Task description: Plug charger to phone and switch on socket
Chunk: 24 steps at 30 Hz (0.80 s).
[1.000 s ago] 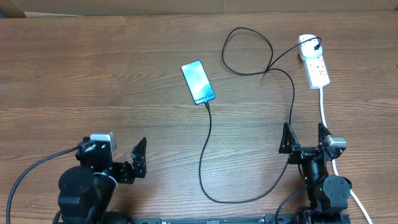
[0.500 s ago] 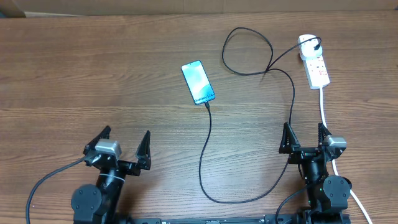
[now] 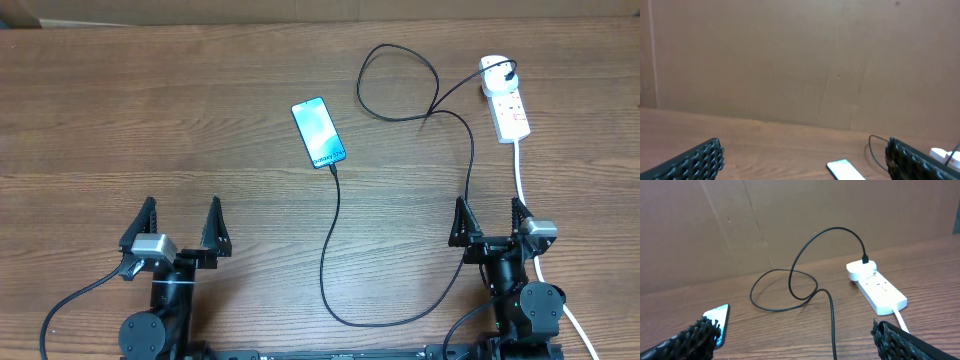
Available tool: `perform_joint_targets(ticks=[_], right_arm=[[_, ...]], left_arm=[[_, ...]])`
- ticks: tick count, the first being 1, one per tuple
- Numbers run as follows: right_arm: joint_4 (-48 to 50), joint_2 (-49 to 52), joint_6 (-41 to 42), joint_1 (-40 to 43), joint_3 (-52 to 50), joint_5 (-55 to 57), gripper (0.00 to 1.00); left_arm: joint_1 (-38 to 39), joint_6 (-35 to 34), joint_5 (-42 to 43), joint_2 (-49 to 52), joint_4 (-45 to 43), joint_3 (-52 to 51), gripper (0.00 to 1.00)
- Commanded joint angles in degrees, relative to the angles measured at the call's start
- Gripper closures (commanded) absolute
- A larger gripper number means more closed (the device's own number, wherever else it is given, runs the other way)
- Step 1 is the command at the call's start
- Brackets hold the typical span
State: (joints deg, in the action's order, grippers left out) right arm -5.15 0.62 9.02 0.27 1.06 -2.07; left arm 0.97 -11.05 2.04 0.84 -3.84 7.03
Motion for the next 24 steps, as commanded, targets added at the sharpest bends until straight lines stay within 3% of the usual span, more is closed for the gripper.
perform_joint_targets(ticks=[1, 6, 11, 18, 24], right_arm=[[0.33, -0.46, 0.33, -0.26, -0.61, 0.70, 0.00], [0.33, -0.46, 0.31, -0.26, -0.61, 0.70, 0.00], [0.33, -0.46, 0.33, -0.26, -0.61, 0.70, 0.00], [0.33, -0.46, 0.33, -0.26, -0.61, 0.70, 0.00], [0.33, -0.46, 0.31, -0.26, -0.61, 0.70, 0.00]], left_arm=[[-0.68, -4.00, -0.98, -0.66, -3.26, -3.43, 0.00], [-0.70, -2.23, -1.16, -0.68, -8.22, -6.84, 0.00], [-0.70, 2.67, -1.20, -0.68, -7.74, -6.80, 0.00], [-0.70, 2.89, -5.70, -0.68, 8.00, -6.80, 0.00], [-0.70, 8.72, -5.44, -0.70, 8.11, -6.80, 0.00]])
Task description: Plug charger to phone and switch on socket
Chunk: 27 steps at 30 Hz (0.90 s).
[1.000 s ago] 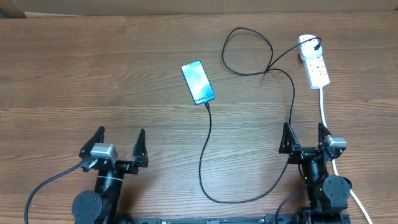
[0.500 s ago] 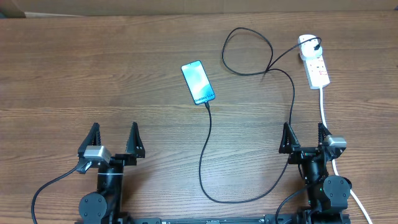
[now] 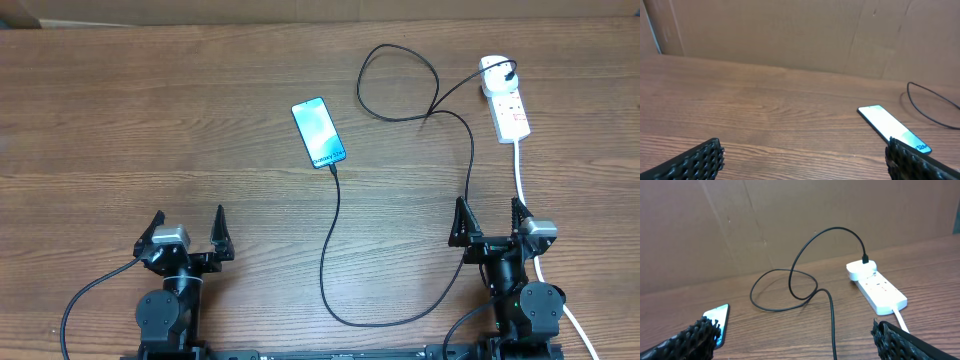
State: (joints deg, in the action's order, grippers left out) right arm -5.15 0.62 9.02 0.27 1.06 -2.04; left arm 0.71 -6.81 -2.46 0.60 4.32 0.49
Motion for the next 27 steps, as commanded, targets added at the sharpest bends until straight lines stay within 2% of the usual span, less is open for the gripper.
perform_joint_targets(ticks=[1, 27], right_arm=[[0.33, -0.46, 0.31, -0.26, -0.61, 0.68, 0.00], [0.33, -0.46, 0.31, -0.26, -0.61, 0.68, 0.00]], left_arm=[[-0.44, 5.07, -0.92, -0.46, 0.00, -0.24, 0.00], [-0.68, 8.55, -0.52, -0.44, 0.13, -0.22, 0.00]])
